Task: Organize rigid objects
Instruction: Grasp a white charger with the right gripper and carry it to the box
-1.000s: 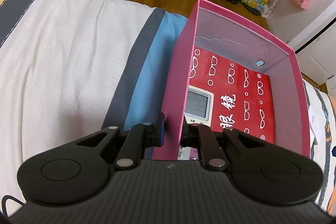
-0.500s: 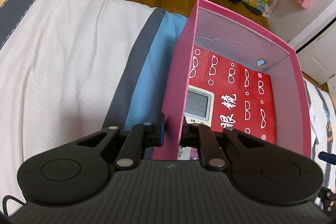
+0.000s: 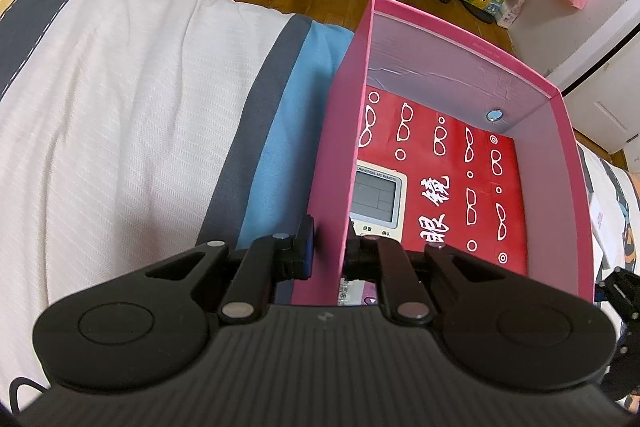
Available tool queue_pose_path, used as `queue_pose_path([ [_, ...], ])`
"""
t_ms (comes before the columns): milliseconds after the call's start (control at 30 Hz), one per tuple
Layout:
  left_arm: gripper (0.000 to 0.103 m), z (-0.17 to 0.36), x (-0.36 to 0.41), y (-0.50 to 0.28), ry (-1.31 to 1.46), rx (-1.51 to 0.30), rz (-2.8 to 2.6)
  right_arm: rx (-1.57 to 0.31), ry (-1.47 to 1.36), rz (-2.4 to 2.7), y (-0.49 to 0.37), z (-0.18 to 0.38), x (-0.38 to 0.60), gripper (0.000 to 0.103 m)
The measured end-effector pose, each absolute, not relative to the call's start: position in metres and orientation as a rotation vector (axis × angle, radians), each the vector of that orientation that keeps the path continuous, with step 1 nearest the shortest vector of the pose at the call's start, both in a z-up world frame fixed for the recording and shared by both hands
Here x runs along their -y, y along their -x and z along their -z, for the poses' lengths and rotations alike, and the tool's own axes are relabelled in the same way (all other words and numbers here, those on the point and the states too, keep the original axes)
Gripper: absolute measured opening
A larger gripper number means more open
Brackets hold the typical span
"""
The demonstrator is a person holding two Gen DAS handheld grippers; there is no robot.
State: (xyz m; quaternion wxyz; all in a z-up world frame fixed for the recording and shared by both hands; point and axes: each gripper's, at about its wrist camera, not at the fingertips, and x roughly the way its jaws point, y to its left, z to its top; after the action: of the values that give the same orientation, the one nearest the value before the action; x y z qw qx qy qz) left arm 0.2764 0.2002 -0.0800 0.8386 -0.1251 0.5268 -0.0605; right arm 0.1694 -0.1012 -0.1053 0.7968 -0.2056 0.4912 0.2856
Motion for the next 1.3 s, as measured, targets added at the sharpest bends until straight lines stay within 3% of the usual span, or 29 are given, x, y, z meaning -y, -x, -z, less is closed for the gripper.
queue_pose_path([
  [467, 0.011, 0.081, -0.201, -0.276, 0.27, -1.113, 0.125, -1.03, 0.24, -0.499, -0.159, 0.096, 0.118, 0.075],
  [933, 0.011, 0.081, -0.199, -0.274, 0.271, -1.115, 0.129, -0.77, 0.035, -0.617, -0.153, -0.001, 0.088, 0.075],
  [1100, 0.011, 0.082, -0.202, -0.274, 0.282, -1.117, 0.135, -0.915, -0.036, -0.791, -0.18, -0.004, 0.034, 0.075],
  [1300, 0.011, 0.082, -0.202, -0.273, 0.281, -1.105, 0.132, -1.162, -0.019, -0.836, -0.215, 0.036, -0.022, 0.076],
])
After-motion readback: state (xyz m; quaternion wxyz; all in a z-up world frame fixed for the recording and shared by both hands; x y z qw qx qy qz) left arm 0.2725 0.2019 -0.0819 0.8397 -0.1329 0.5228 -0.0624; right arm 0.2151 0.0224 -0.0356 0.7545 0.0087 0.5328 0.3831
